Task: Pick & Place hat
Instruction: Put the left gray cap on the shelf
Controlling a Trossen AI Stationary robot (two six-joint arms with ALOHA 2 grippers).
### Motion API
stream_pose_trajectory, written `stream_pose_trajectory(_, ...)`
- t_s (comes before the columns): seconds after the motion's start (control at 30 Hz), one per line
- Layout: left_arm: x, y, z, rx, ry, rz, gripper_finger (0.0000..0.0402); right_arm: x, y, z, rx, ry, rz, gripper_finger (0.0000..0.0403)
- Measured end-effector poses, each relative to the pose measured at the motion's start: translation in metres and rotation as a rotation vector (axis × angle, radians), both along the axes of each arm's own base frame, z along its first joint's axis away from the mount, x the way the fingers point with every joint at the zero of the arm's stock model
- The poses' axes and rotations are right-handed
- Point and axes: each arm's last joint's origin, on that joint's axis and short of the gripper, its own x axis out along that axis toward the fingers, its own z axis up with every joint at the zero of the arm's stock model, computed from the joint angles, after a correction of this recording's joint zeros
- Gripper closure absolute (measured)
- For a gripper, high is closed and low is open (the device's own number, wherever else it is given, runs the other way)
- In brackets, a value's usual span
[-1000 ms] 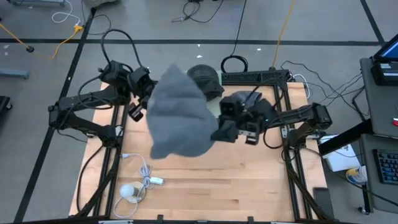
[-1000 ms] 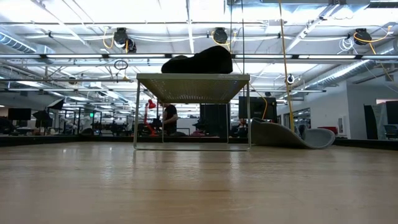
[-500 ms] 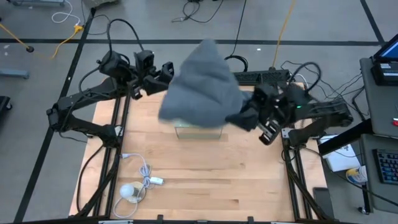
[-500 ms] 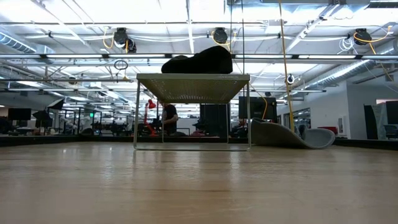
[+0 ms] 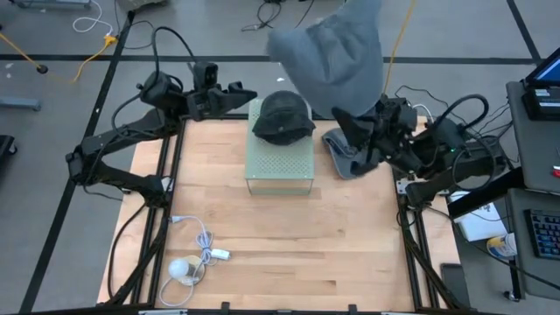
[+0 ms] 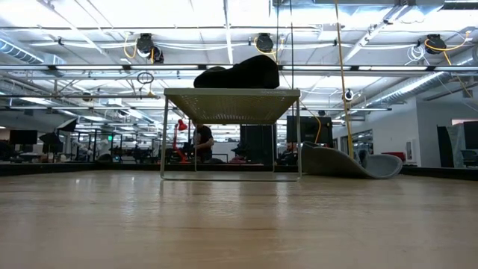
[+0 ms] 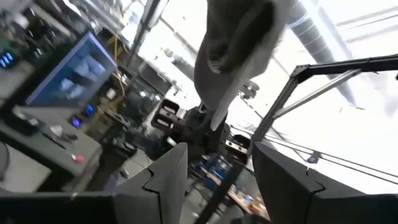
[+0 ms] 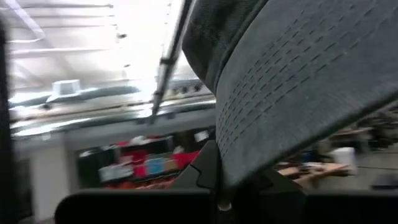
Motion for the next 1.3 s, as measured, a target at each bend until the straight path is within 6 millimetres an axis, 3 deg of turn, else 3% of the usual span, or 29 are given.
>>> stream_pose_trajectory(0.27, 0.008, -0.017, 0.001, 0.053, -0.06, 0.126, 0.0218, 0.018, -0.008, -0.004, 0.018, -0.052, -0.055, 0.0397)
stream_pose_trajectory(0.77, 0.032, -0.052, -0.01, 0.098, -0.015, 0.155, 0.0218, 0.06, -0.015, -0.029, 0.049, -0.012, 0.095, 0.0396)
stream_pose_trajectory(1.03, 0.035, -0.06, -0.011, 0.099, -0.015, 0.151, 0.0218, 0.081, -0.012, -0.046, 0.089, 0.058, 0.121, 0.0395)
stream_pose_trajectory(1.3, 0.035, -0.061, -0.01, 0.053, -0.018, 0.144, 0.0226, 0.085, -0.012, -0.049, 0.116, 0.053, 0.136, 0.0395)
